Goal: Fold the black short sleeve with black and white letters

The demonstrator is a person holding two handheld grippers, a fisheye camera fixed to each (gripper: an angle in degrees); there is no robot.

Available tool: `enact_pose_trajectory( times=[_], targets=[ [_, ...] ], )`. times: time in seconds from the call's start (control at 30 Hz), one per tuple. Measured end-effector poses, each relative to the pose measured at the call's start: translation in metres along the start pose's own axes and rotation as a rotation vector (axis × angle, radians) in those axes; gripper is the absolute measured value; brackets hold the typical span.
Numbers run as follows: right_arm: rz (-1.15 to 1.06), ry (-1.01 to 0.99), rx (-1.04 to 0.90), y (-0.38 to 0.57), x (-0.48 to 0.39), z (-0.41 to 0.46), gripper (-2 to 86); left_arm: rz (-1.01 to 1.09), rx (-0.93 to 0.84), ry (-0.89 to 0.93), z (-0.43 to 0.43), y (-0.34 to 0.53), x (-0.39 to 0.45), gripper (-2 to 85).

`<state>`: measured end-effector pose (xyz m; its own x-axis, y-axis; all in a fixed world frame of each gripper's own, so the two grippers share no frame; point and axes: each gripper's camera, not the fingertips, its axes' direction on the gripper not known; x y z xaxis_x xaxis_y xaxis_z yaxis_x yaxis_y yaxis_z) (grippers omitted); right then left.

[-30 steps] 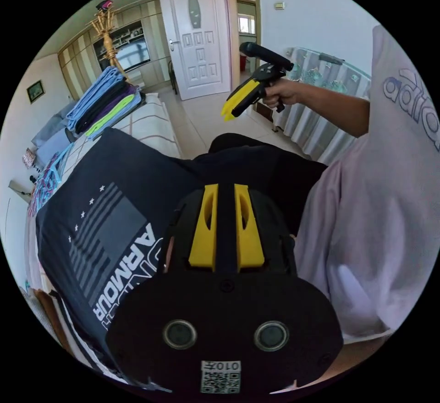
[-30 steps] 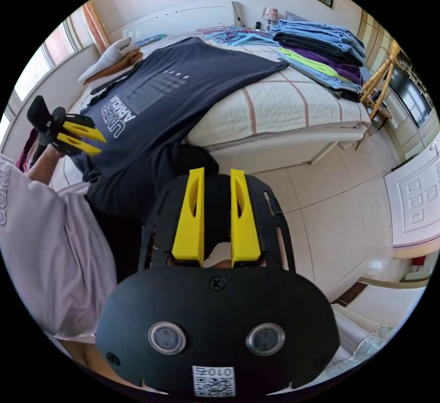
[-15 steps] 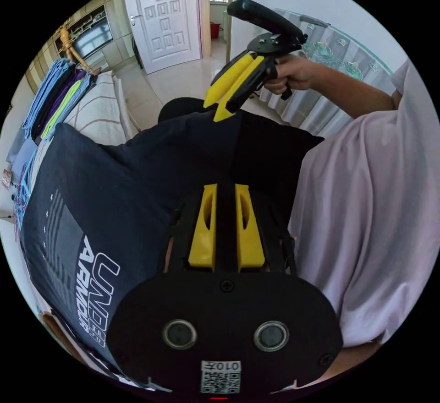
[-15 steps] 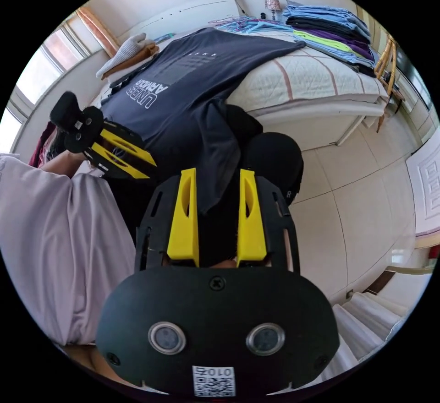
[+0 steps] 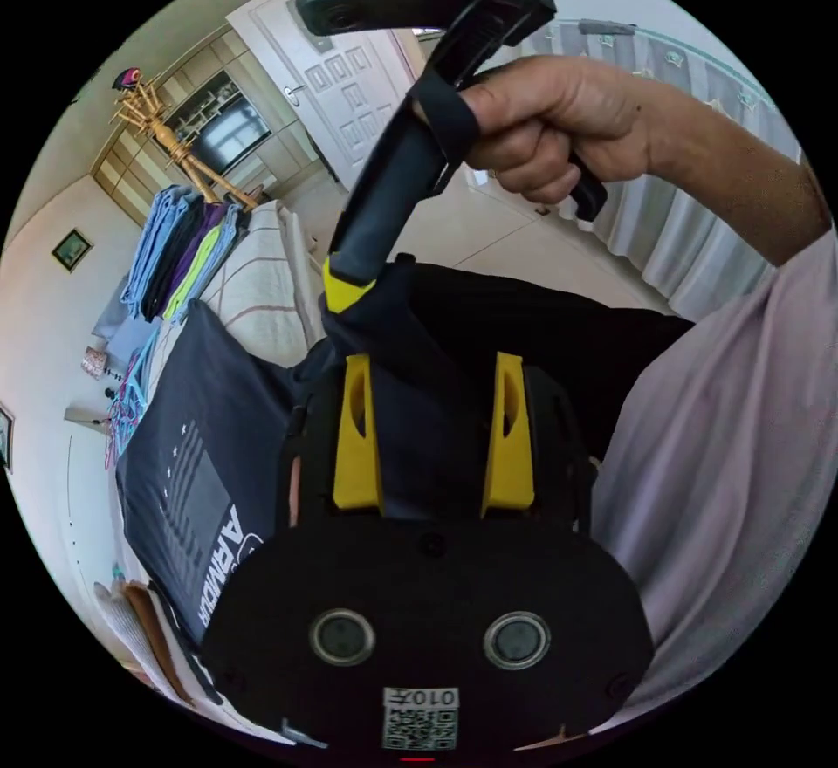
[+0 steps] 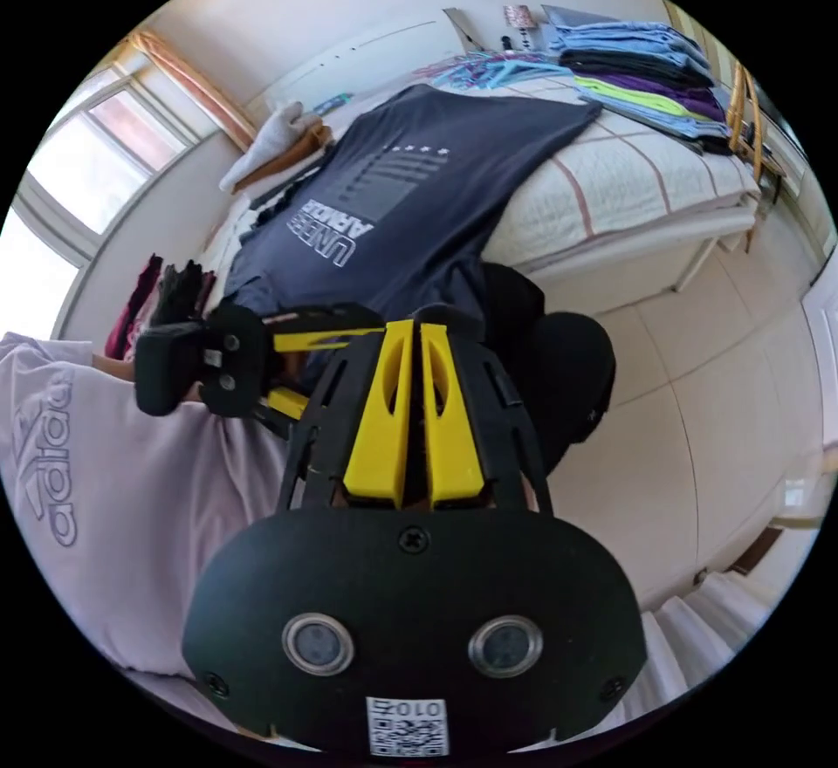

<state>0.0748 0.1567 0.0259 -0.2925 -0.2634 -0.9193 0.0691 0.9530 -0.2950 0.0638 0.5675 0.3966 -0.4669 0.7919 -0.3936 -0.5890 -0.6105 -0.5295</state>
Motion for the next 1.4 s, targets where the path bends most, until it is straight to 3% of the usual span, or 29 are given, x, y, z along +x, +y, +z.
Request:
enact_pose_trajectory(
  times=[0.07,0.13,0.33,0.47,0.7,0.9,1.23,1.4],
  targets=[
    [-0.013,-0.022,-0.005,-0.004,-0.002,0.003,4.0,-0.053,-0.031,-0.095,-0.004,0.012,-0.008,9.2],
    [-0.053,-0.005,-0.006,-0.003,-0.005,0.001,4.3,-0.11,0.002,-0.076,-0.014,0.028,-0.023,4.9],
    [0.028,0.06,0.136,0.024,0.023,-0.024,6.0,-0.611,0.237,0.458,-0.022,0.135,-0.128,0.0],
    [0.006,0.03,0.118,0.034,0.015,-0.011,6.2,-0.87,0.354,0.518,-0.027,0.217,-0.177,-0.3],
    [-0.326,0.384,0.102,0.023,-0.06,0.023,8.6,-0.904,0.329,0.599,-0.019,0.261,-0.195,-0.4],
    [-0.608,0.468,-0.02,0.004,-0.088,0.052,9.6,-0.907,0.34,0.623,-0.016,0.281,-0.199,-0.4],
    [-0.664,0.475,-0.089,-0.027,-0.077,0.055,3.2,-0.892,0.332,0.641,-0.019,0.301,-0.207,-0.4],
    [-0.49,0.242,0.051,-0.05,-0.041,-0.028,2.6,-0.806,0.317,0.652,-0.03,0.292,-0.213,-0.4]
  ],
)
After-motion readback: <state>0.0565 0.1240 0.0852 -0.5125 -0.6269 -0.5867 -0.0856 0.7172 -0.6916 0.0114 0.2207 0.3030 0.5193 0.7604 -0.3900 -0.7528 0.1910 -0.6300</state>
